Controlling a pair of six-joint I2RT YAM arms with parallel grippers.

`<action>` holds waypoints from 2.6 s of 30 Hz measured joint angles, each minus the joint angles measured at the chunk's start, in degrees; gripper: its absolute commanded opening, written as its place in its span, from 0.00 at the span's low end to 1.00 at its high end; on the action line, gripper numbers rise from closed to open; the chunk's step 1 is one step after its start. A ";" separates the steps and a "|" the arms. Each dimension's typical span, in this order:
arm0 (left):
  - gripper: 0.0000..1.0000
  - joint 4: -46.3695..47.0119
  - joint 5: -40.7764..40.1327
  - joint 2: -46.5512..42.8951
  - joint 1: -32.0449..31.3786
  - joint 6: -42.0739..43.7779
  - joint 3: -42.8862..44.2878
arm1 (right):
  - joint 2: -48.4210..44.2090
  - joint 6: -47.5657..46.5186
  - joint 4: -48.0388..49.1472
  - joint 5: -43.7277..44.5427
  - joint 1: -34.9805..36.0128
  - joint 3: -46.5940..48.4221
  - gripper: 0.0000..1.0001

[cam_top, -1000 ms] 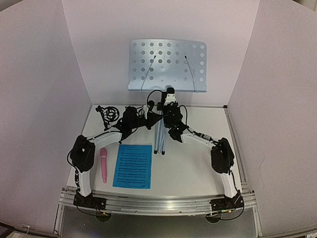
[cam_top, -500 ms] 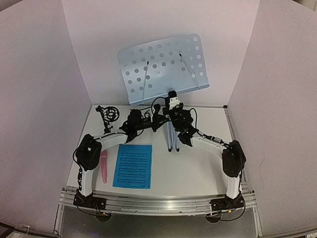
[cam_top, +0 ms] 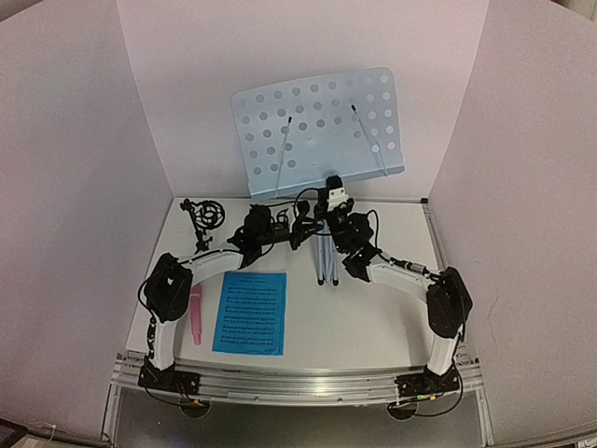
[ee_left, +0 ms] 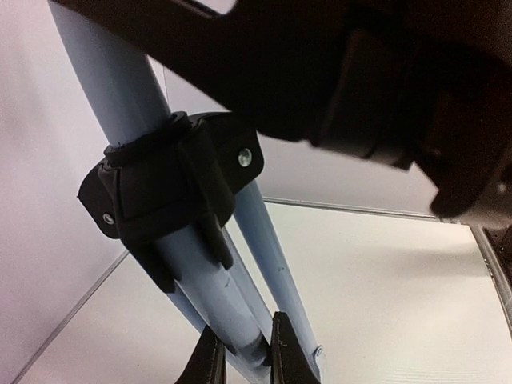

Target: Set up the instrument practice props

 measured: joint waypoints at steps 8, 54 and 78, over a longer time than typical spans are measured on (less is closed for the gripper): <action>0.00 0.59 -0.42 -0.04 0.71 6.73 -0.02 | -5.94 -1.33 -3.41 -2.93 1.59 -1.22 0.40; 0.00 -19.51 -0.60 -2.29 3.32 11.84 6.74 | -21.51 11.58 -41.58 -14.41 -2.06 -6.50 0.67; 0.00 -21.95 -2.48 -2.52 3.38 5.24 7.52 | -21.70 12.48 -42.56 -22.48 -0.37 -8.12 0.64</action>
